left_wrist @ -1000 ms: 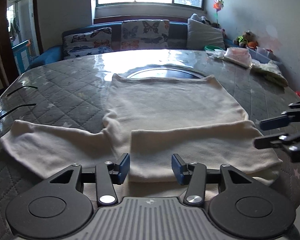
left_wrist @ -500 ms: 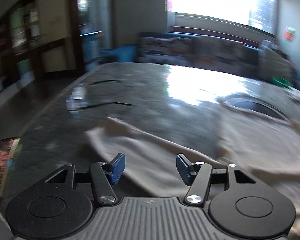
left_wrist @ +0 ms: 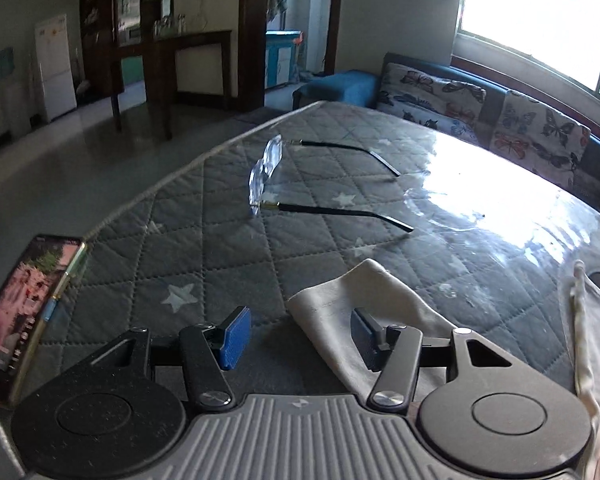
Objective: Fold clothes
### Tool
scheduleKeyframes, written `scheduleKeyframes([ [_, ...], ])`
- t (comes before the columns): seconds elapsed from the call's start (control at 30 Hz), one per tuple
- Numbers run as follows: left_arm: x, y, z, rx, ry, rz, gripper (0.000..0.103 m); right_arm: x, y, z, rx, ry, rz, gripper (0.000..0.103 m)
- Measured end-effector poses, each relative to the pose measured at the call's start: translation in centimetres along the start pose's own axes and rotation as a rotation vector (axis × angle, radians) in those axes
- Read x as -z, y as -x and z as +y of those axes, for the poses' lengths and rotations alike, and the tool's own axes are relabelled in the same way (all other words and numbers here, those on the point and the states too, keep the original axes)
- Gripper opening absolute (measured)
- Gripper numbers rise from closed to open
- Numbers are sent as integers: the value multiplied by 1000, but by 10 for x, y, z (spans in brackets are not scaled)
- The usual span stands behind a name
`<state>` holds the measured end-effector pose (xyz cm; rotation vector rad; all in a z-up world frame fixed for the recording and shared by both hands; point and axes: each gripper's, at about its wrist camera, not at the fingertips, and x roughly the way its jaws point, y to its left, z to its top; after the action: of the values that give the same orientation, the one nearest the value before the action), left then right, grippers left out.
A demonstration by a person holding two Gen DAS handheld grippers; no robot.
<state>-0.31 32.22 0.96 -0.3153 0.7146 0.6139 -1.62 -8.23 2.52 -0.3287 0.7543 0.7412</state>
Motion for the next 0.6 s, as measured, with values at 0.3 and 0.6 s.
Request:
scheduleKeyframes([
  [0.3, 5, -6, -3, -22, 16, 0, 53, 2, 0, -1, 2, -16, 0, 67],
  [0.6, 5, -7, -3, 26, 31, -16, 13, 3, 1, -1, 3, -25, -5, 67],
])
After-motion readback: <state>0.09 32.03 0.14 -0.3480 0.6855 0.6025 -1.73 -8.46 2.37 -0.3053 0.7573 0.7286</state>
